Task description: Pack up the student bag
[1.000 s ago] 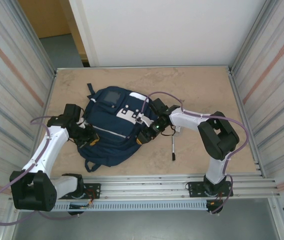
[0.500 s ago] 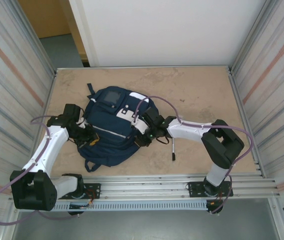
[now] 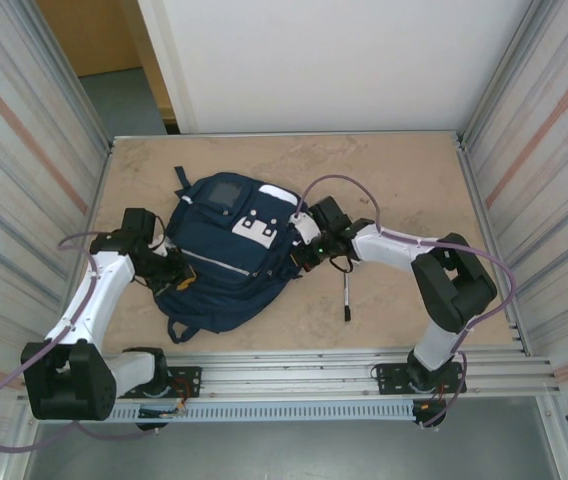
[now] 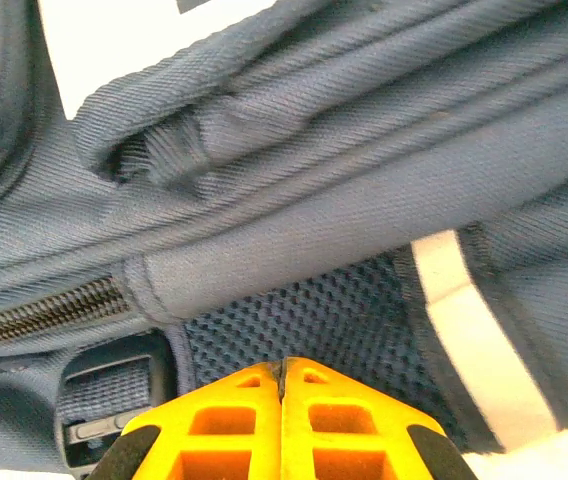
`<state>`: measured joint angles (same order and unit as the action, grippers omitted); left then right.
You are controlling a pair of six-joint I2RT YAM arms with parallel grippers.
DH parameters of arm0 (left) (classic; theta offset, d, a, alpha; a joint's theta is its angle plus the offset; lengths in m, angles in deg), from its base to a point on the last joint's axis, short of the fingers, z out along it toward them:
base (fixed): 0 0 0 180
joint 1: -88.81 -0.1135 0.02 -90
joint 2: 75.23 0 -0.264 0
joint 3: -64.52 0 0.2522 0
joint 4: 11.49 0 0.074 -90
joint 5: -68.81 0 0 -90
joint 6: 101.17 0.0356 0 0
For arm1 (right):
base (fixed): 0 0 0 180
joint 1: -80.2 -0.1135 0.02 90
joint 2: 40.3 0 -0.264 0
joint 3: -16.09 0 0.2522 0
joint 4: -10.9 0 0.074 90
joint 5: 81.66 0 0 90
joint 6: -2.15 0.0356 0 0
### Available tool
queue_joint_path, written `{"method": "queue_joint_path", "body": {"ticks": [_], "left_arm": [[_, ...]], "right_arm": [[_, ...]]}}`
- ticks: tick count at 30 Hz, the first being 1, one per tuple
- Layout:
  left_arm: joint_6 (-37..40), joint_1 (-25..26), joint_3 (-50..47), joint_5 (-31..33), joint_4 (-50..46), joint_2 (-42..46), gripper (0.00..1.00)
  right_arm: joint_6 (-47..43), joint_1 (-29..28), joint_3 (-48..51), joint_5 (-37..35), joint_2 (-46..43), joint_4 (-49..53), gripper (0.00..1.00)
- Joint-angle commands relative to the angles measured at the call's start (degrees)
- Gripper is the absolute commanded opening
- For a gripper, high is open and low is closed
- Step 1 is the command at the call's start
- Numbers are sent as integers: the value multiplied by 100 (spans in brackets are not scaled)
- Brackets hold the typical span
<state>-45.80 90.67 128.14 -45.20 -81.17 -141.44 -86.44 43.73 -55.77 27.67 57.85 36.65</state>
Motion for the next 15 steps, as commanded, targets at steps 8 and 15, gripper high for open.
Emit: {"method": "queue_joint_path", "body": {"ticks": [8,15], "left_arm": [[107,-33,-91,-648,0,147,0],[159,-31,-65,-706,-9,86,0]], "right_arm": [[-278,-1025,404,155,-735,-300,43],[29,-1310,389,-1371,-533,-529,50]]}}
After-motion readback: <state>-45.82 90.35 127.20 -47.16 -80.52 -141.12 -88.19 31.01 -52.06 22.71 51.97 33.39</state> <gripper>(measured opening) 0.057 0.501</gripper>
